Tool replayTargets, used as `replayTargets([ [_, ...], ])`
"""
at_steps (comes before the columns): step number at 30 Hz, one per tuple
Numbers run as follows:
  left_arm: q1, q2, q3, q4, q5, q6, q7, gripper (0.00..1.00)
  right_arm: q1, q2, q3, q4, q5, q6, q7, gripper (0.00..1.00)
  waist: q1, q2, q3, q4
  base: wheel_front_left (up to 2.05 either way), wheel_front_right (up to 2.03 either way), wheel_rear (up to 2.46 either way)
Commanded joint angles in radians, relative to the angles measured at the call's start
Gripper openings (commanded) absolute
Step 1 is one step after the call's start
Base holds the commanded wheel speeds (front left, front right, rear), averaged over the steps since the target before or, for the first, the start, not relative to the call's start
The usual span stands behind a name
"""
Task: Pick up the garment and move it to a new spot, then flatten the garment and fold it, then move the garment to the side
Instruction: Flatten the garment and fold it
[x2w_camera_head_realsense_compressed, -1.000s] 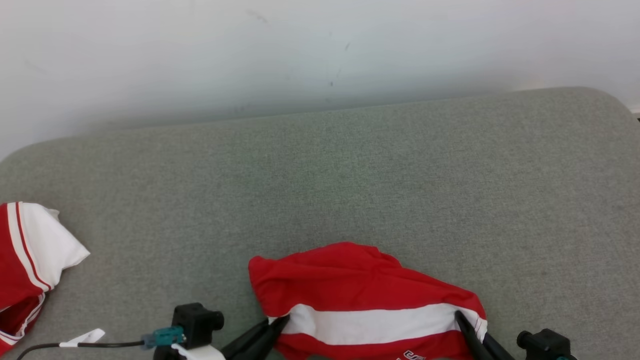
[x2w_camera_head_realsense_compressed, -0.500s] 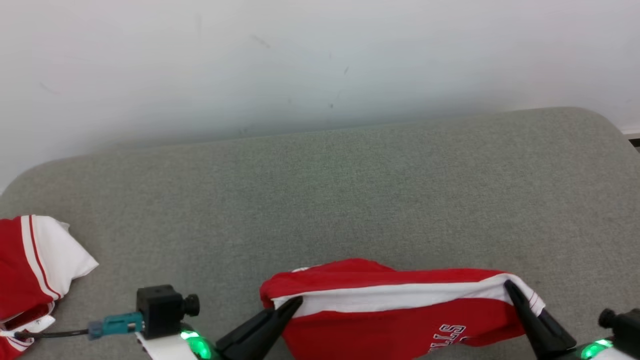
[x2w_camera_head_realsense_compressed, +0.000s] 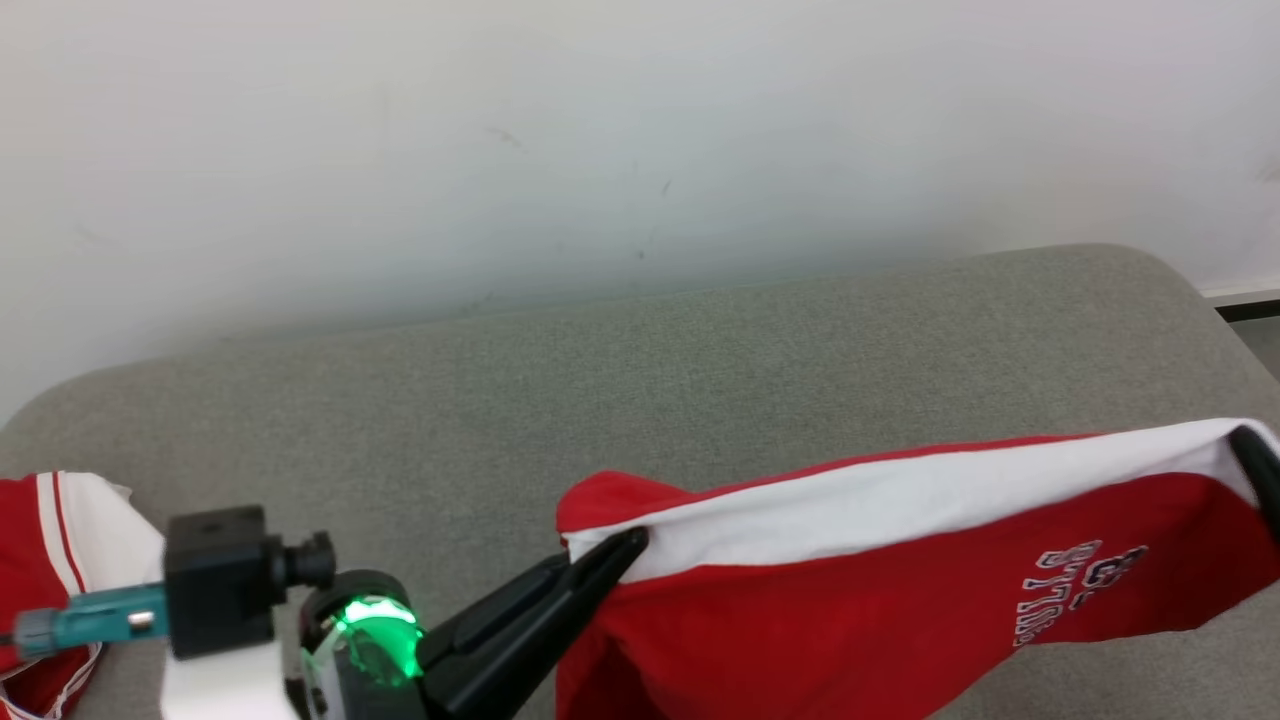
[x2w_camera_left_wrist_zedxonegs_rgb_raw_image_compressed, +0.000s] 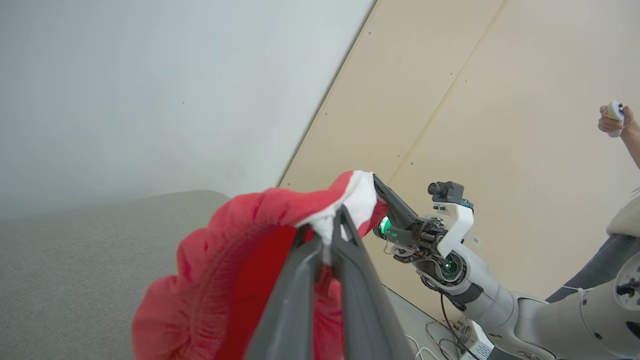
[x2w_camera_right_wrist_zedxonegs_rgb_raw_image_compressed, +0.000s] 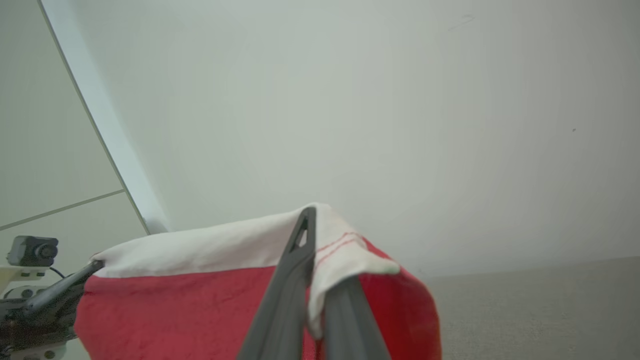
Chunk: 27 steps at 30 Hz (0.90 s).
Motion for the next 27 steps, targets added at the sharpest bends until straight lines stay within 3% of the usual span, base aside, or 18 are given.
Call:
replayTargets([
  [1, -0.01, 0.008, 0.007, -0.011, -0.01, 0.005, 0.004, 0.0, 0.017, -0.013, -0.015, -0.016, 0.015, -0.002, 0.003, 0.0, 0.0, 0.0, -0.001, -0.003, 0.0, 0.0, 0.0],
  [9, -0.073, 0.062, 0.083, -0.12, -0.087, 0.048, 0.065, 0.0, 0.089, -0.148, -0.223, -0.148, 0.158, -0.003, 0.031, 0.0, 0.0, 0.0, 0.034, -0.016, 0.0, 0.0, 0.0],
  [13, -0.165, 0.084, 0.117, -0.044, -0.114, 0.07, 0.13, 0.0, 0.043, -0.202, -0.28, -0.129, 0.186, -0.003, 0.061, 0.0, 0.0, 0.0, 0.109, -0.006, 0.0, 0.0, 0.0],
  [18, -0.379, 0.054, 0.104, 0.127, -0.089, 0.086, 0.249, 0.0, -0.149, -0.236, -0.226, -0.06, 0.211, -0.003, 0.096, 0.0, 0.0, 0.0, 0.249, 0.015, 0.0, 0.0, 0.0],
  [22, -0.617, -0.018, 0.062, 0.308, -0.003, 0.085, 0.326, 0.0, -0.42, -0.205, -0.115, 0.056, 0.176, -0.003, 0.14, 0.0, 0.0, 0.0, 0.37, 0.036, 0.0, 0.0, 0.0],
  [27, -0.924, -0.147, 0.028, 0.602, 0.122, 0.062, 0.335, 0.0, -0.881, -0.052, 0.024, 0.322, 0.024, -0.003, 0.215, 0.0, 0.0, 0.0, 0.501, 0.052, 0.0, 0.0, 0.0],
])
